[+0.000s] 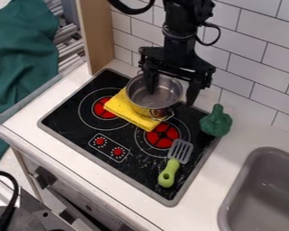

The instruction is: Move the green fork to left of the silver pot

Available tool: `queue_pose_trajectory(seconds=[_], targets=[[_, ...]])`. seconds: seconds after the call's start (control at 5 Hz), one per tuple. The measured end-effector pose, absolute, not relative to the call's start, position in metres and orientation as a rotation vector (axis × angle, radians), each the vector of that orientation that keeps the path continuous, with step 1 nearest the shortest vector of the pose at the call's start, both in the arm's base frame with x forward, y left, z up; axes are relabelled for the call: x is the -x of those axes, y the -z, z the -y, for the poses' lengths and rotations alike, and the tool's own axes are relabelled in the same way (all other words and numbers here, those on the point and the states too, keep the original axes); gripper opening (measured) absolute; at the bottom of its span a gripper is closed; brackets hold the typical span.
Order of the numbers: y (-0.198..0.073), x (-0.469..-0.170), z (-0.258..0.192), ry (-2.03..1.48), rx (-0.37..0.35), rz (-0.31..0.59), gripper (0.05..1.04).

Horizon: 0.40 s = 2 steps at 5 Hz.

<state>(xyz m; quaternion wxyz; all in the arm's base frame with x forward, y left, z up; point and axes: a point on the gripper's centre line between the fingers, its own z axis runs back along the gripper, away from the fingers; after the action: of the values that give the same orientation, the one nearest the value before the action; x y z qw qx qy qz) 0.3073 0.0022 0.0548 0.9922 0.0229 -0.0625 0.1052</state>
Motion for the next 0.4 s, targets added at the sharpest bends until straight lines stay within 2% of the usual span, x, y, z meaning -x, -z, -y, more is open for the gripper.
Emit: queue_pose_trajectory(seconds=[0.2,0.4], targets=[[-0.045,-0.301,-0.002,-0.219,-0.050,0.089,1.004],[-0.039,-0.282,0.000,-0.271,-0.055,0.057,1.004]])
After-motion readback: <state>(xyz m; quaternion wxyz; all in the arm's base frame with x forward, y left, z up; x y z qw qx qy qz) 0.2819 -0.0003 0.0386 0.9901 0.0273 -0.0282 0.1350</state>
